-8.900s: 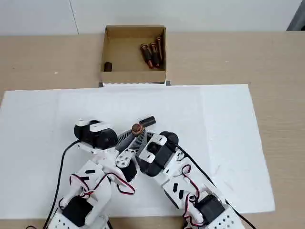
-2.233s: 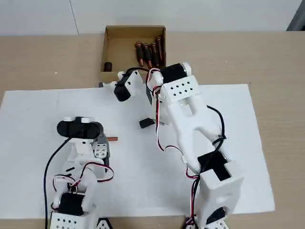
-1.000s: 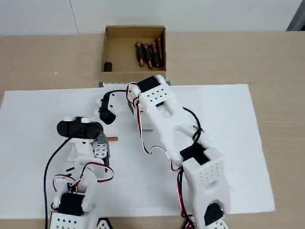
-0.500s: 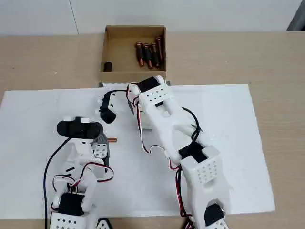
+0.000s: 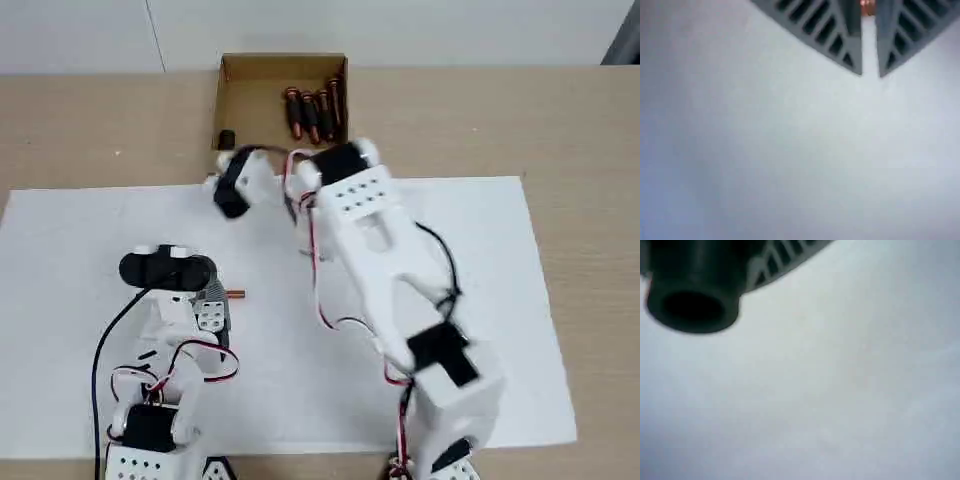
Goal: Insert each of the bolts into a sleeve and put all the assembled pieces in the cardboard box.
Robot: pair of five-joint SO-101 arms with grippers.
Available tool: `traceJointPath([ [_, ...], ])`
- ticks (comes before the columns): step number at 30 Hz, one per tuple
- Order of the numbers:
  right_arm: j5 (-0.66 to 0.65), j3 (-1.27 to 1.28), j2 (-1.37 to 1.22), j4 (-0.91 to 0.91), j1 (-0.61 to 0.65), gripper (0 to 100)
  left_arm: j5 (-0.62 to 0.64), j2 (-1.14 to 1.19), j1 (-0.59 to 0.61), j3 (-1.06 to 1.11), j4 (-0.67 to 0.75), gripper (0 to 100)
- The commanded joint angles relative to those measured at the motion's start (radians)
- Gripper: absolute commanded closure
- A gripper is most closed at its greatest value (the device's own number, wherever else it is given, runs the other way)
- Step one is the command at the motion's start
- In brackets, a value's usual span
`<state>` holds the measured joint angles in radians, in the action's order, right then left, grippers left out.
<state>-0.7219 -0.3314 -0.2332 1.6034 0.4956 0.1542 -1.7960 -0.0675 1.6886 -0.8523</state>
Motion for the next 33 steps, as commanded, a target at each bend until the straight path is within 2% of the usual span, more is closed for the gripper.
traceJointPath([
  [1,0.117,-0.008,0.139,0.059,-0.062,99.2,-0.002,-0.006,0.012,-0.005,-0.006,99],
  [7,0.434,-0.003,0.272,0.070,-0.216,99.5,-0.008,-0.006,0.009,-0.005,-0.006,99],
  [11,0.537,0.046,0.372,0.073,-0.315,99.5,-0.006,-0.002,0.046,-0.035,-0.035,99],
  [17,0.560,0.333,0.547,0.062,-0.387,99.5,-0.006,0.000,0.068,-0.211,-0.230,99],
  [22,0.562,0.542,0.667,0.024,-0.441,99.5,-0.008,0.054,0.068,-0.300,-0.245,99],
  [26,0.560,0.660,0.753,-0.005,-0.492,99.5,-0.005,0.236,0.066,-0.426,-0.236,99],
  [33,0.560,0.819,0.855,-0.056,-0.544,99.5,0.023,0.647,0.068,-0.774,-0.227,99],
])
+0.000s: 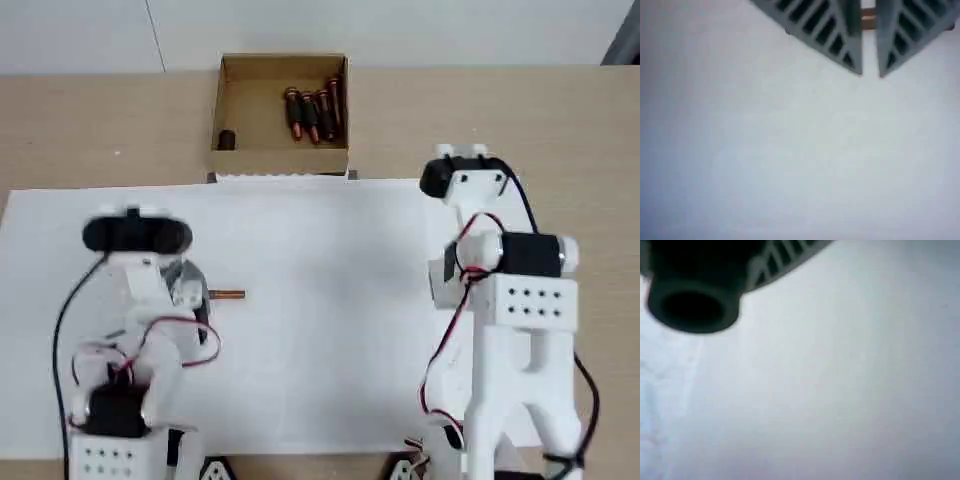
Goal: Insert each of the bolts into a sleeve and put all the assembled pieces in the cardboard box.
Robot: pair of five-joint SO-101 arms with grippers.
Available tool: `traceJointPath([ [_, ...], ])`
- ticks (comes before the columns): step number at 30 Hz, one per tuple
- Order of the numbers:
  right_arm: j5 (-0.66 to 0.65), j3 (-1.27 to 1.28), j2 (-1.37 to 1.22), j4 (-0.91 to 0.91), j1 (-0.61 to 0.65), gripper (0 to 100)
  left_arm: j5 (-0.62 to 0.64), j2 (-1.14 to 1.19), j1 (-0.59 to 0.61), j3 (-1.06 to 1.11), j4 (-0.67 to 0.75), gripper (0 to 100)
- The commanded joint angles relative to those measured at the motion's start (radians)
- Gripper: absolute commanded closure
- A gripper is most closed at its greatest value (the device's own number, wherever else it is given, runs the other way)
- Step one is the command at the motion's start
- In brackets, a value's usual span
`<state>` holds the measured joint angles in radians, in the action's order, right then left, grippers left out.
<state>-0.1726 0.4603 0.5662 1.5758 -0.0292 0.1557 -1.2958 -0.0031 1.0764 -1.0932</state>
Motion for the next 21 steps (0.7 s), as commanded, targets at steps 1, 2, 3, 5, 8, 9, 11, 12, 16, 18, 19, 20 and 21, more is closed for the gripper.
traceJointPath([
  [1,0.011,0.044,0.065,-0.035,-0.024,99.5,0.041,0.193,0.003,-0.206,0.006,99],
  [2,0.011,0.061,0.074,-0.041,-0.028,99.5,0.063,0.239,0.000,-0.251,-0.015,99],
  [3,0.011,0.074,0.082,-0.047,-0.028,99.5,0.092,0.282,-0.003,-0.292,-0.040,99],
  [5,0.011,0.094,0.094,-0.053,-0.028,99.5,0.169,0.362,-0.005,-0.366,-0.087,99],
  [8,0.011,0.117,0.108,-0.053,-0.028,99.5,0.285,0.465,0.000,-0.449,-0.144,99],
  [9,0.011,0.126,0.111,-0.053,-0.028,99.5,0.321,0.494,0.002,-0.470,-0.158,99],
  [11,0.011,0.144,0.116,-0.053,-0.028,99.5,0.381,0.540,0.003,-0.506,-0.178,99],
  [12,0.011,0.152,0.117,-0.053,-0.030,99.5,0.405,0.563,-0.002,-0.522,-0.190,99],
  [16,0.011,0.183,0.117,-0.053,-0.030,99.5,0.485,0.643,-0.002,-0.552,-0.218,99],
  [18,0.011,0.196,0.117,-0.053,-0.030,99.5,0.588,0.683,0.003,-0.552,-0.219,99],
  [19,0.011,0.201,0.117,-0.053,-0.030,99.5,0.635,0.703,0.005,-0.553,-0.219,99],
  [20,0.011,0.206,0.117,-0.053,-0.030,99.5,0.678,0.727,0.005,-0.556,-0.219,99],
  [21,0.012,0.207,0.117,-0.054,-0.030,99.5,0.715,0.752,0.003,-0.558,-0.219,99],
])
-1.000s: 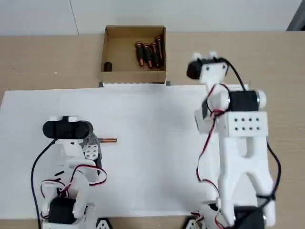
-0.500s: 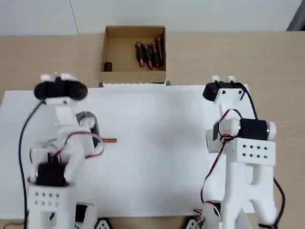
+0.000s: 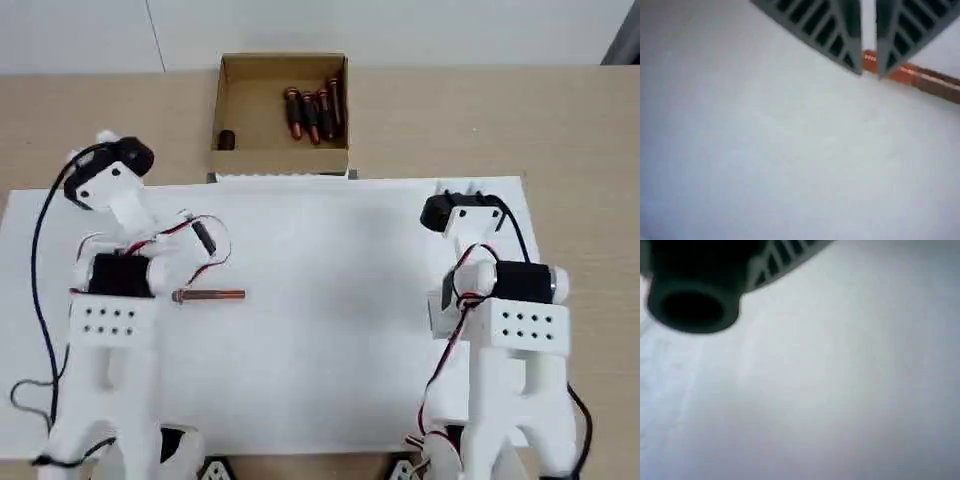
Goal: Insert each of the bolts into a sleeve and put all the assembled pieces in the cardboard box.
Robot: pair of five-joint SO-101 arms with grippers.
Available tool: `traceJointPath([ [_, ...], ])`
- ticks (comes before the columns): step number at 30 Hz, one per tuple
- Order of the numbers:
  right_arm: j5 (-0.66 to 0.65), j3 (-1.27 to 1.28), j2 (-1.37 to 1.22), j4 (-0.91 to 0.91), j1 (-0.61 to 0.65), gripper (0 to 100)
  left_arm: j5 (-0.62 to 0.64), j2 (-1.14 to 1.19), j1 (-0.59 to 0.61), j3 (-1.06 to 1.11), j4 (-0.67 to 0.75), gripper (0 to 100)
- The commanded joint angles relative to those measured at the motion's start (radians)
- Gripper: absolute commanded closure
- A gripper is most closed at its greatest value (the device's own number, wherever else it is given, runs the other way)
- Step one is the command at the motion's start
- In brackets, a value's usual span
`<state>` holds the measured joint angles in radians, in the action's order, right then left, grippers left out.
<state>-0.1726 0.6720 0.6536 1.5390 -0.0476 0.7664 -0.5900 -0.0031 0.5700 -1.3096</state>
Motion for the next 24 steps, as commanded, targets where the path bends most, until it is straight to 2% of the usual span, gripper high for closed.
traceJointPath([
  [1,0.012,-0.005,0.030,-0.018,-0.012,99.5,0.137,0.072,0.003,-0.051,-0.003,99],
  [6,0.012,0.006,0.030,-0.065,-0.067,99.5,0.250,0.176,0.002,-0.053,-0.003,99],
  [13,0.003,0.032,0.022,-0.131,-0.162,99.5,0.307,0.219,0.005,-0.051,-0.003,98],
  [19,0.006,0.032,0.021,-0.131,-0.165,99.5,0.319,0.221,0.003,-0.045,-0.021,84],
  [24,0.009,0.032,0.021,-0.131,-0.163,99.5,0.319,0.267,0.005,-0.050,-0.052,84],
])
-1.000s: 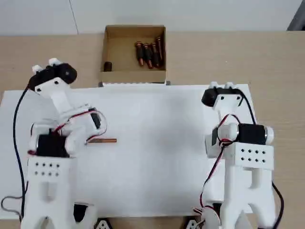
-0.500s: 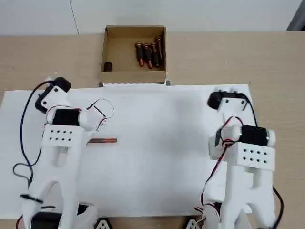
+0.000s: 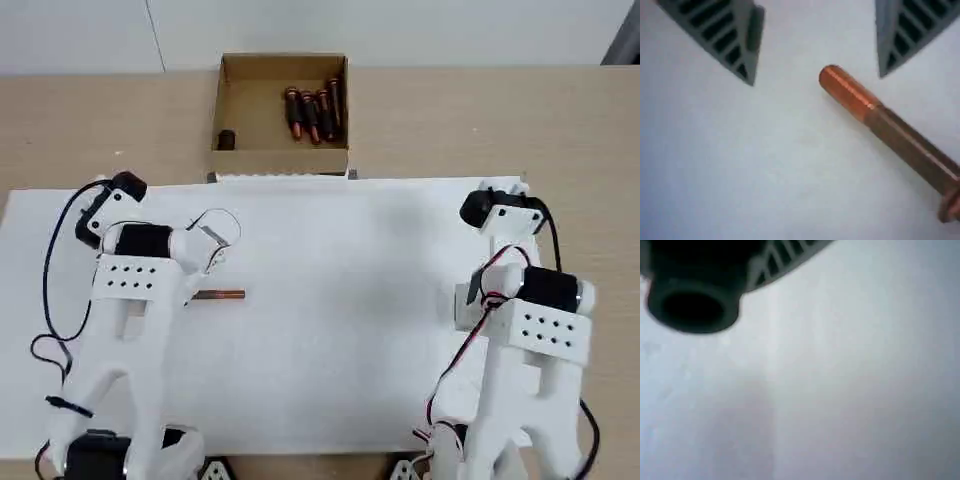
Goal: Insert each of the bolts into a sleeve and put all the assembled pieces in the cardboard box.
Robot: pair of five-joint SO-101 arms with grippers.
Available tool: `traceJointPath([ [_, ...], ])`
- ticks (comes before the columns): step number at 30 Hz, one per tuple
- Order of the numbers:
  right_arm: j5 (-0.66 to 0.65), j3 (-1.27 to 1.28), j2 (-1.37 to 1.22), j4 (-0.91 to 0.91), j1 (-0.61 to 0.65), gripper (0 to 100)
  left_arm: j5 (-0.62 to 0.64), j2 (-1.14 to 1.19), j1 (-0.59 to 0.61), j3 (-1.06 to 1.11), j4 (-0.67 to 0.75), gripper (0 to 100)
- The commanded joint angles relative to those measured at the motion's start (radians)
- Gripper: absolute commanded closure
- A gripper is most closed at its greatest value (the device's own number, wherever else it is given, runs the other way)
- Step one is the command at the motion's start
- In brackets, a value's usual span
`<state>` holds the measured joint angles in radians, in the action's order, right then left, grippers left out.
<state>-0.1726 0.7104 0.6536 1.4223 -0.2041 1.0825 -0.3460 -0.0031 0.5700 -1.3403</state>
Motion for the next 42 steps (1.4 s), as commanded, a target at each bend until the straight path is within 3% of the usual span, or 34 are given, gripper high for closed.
traceJointPath([
  [1,0.009,-0.006,0.021,-0.015,-0.007,99.5,0.003,0.043,0.008,-0.053,-0.025,84],
  [10,0.011,-0.006,0.019,-0.015,-0.007,99.5,0.003,0.253,0.135,-0.183,-0.143,84],
  [27,0.011,0.049,0.019,-0.087,-0.005,99.5,0.003,0.313,0.072,-0.219,-0.157,84],
  [42,0.009,0.049,0.019,-0.087,-0.005,99.5,0.003,0.404,0.075,-0.206,-0.071,84],
])
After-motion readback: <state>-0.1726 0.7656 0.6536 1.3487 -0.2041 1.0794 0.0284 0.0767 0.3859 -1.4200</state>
